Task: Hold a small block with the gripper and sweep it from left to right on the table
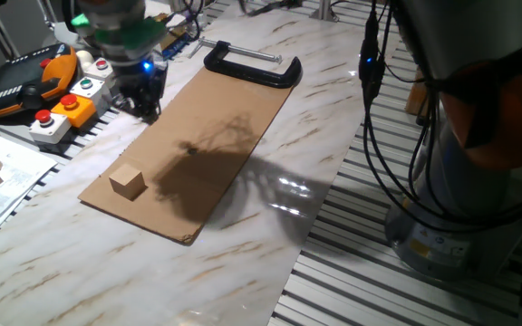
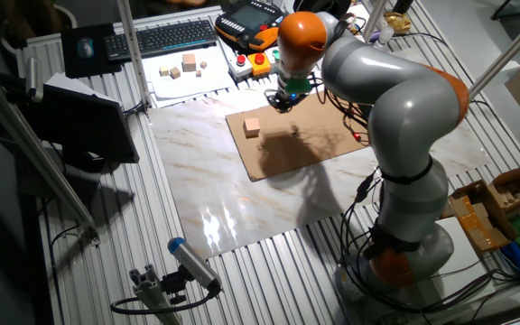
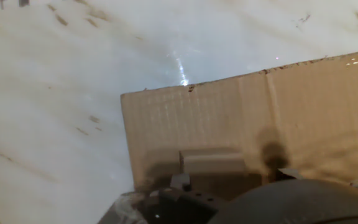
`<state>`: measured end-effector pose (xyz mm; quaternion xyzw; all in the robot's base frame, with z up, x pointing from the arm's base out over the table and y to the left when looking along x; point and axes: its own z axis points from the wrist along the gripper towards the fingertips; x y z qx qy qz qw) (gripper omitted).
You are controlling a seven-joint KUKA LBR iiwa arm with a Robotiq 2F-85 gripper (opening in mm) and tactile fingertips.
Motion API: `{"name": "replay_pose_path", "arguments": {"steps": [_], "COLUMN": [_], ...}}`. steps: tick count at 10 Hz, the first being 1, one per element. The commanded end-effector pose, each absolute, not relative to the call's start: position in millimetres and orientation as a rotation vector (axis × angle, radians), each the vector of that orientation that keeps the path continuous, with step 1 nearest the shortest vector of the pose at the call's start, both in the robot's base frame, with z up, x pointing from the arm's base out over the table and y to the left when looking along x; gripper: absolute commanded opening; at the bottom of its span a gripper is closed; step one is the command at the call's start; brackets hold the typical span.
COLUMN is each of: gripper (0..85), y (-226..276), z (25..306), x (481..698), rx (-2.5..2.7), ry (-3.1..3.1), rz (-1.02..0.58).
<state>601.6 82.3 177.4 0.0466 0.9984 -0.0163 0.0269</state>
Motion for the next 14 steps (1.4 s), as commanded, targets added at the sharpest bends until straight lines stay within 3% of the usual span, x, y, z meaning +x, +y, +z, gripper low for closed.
{"name": "replay_pose_path", "arguments": {"steps": [1,5,14], "gripper": [0.7,0.7,0.7], "y": [77,69,65], "z": [180,184,184], "x": [599,590,591], "rx": [0.133,0.081,0.004], "ry": [3.086,3.095,3.113], "rz": [-0.048,-0.038,-0.028]}}
